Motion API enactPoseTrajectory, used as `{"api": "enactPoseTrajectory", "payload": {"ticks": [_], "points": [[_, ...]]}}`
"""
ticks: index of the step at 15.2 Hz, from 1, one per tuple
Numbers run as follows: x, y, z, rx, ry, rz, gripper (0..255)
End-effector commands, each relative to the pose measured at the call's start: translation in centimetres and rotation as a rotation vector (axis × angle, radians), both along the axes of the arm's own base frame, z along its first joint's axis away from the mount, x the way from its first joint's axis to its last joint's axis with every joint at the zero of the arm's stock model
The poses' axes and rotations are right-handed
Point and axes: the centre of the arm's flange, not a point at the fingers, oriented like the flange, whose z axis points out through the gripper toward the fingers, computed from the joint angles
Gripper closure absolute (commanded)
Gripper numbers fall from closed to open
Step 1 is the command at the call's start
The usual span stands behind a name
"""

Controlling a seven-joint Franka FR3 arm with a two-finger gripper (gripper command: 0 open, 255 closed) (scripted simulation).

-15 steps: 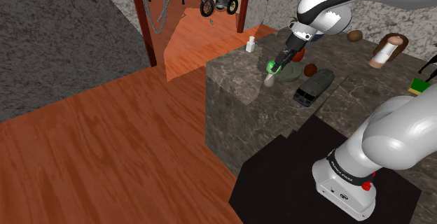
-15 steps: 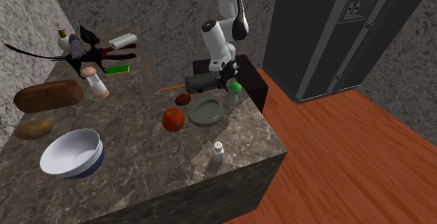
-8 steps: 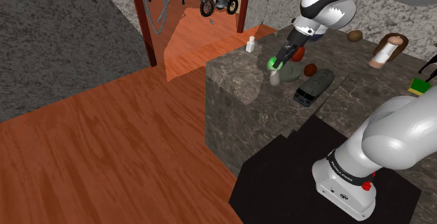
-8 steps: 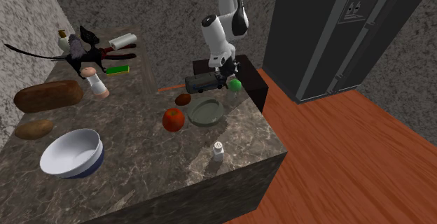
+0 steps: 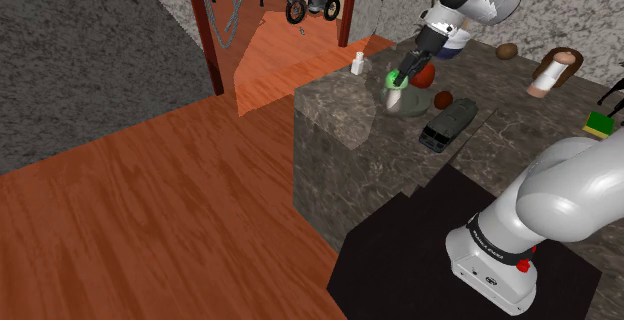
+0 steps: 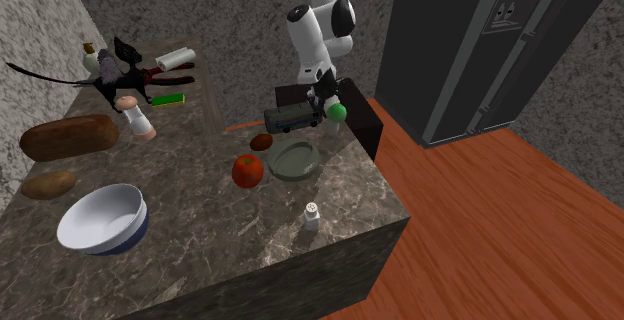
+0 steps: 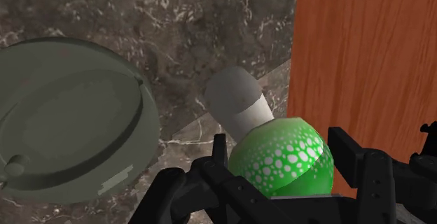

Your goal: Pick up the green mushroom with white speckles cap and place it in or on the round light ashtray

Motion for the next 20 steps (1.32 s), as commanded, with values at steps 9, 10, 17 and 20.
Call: {"api": "enactPoseTrajectory", "payload": {"ticks": [9, 10, 17, 20], "points": [[0.8, -3.8, 4.5, 0.000, 0.000, 0.000, 255], [1.1, -5.1, 4.8, 0.000, 0.000, 0.000, 255], [3.0, -13.9, 6.8, 0.000, 0.000, 0.000, 255], [3.6, -16.8, 7.4, 0.000, 0.000, 0.000, 255]]}}
